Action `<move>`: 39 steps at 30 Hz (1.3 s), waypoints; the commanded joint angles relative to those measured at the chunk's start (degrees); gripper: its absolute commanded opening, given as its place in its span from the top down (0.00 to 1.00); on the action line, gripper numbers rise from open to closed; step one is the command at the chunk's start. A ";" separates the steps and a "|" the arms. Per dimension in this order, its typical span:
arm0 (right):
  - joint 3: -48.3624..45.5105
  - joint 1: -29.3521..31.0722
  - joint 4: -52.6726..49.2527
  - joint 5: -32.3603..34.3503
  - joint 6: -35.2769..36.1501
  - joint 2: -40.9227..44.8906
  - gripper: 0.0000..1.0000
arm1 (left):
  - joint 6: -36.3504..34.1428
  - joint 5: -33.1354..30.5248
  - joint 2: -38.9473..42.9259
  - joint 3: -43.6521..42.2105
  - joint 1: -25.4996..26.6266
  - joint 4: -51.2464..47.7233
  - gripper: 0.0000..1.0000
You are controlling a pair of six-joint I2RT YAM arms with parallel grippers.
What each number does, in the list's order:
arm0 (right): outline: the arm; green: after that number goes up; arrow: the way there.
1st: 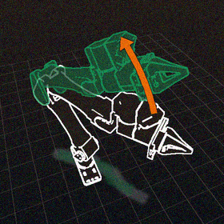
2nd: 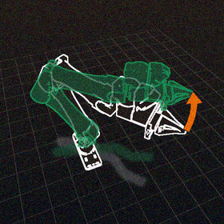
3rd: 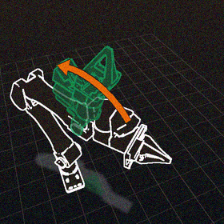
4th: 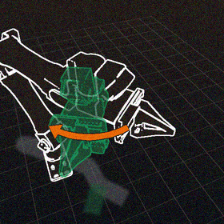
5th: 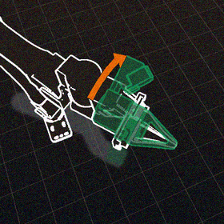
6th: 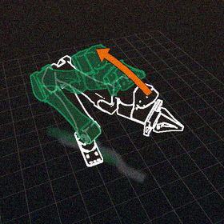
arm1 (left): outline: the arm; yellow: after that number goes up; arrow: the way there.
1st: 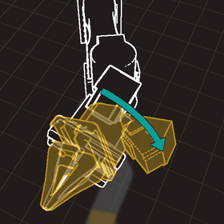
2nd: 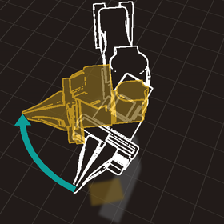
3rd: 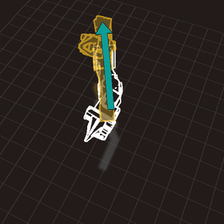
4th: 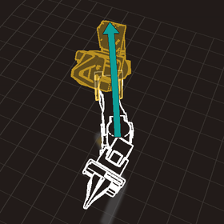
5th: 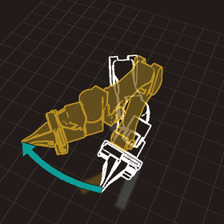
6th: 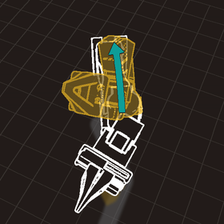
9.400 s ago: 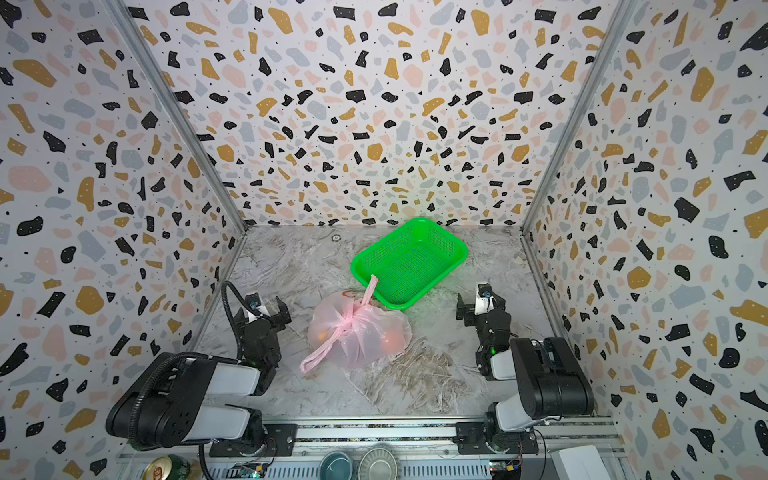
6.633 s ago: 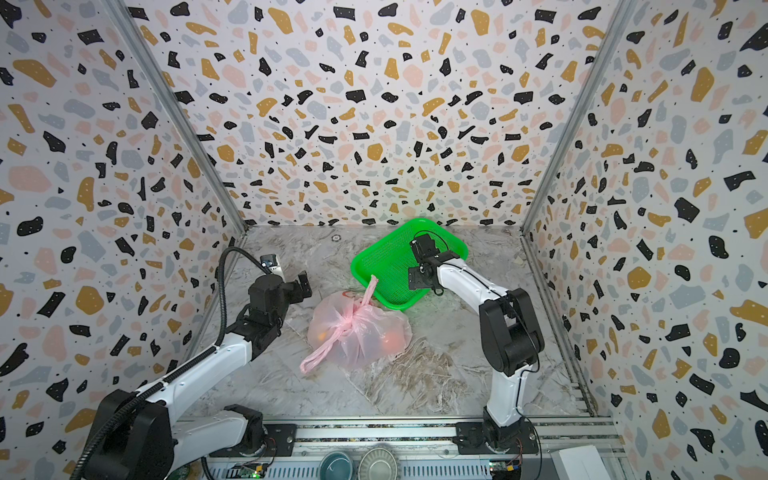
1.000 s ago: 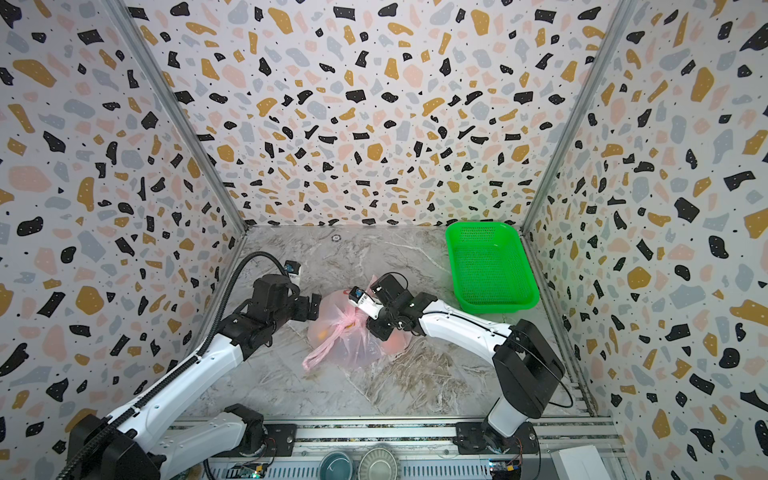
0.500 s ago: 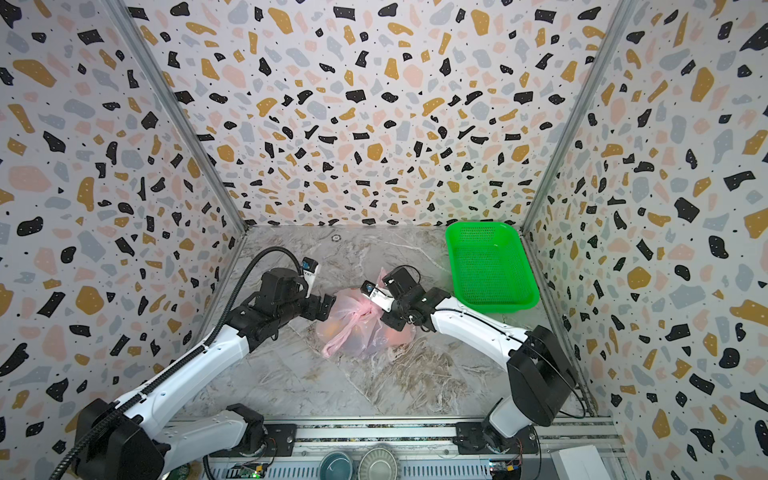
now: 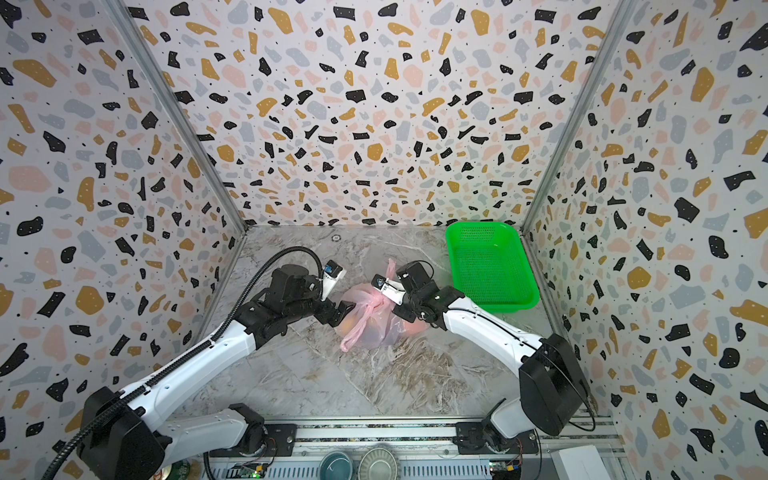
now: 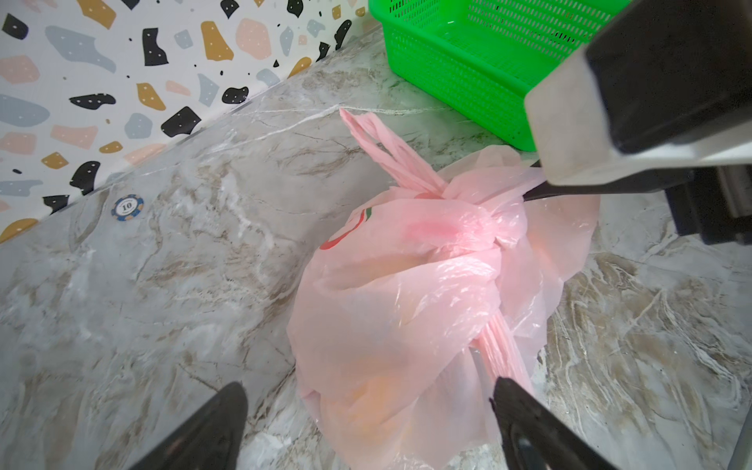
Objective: Untie the knot of the plastic bag and take out the fruit
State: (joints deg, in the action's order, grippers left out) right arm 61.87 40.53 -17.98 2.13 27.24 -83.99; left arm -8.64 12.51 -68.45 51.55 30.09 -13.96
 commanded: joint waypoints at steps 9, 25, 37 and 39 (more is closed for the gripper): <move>-2.89 -0.46 3.12 -2.99 -0.26 1.13 1.00 | -7.86 9.35 -8.56 5.37 0.84 3.39 0.26; -4.16 -0.46 5.11 -4.64 -1.05 2.45 1.00 | -10.08 6.65 -14.57 6.01 2.70 3.63 0.49; -4.38 -1.01 6.50 -5.38 -2.22 2.95 1.00 | -7.67 7.32 -16.38 5.05 2.96 5.02 0.89; -4.34 -1.18 6.57 -5.53 -2.73 2.87 1.00 | -7.23 7.21 -15.99 5.18 2.96 5.00 0.95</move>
State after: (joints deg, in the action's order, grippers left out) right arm 57.36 39.72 -12.49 -2.33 26.11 -83.61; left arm -16.84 19.44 -84.99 56.93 32.82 -10.63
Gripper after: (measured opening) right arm 0.049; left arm 0.068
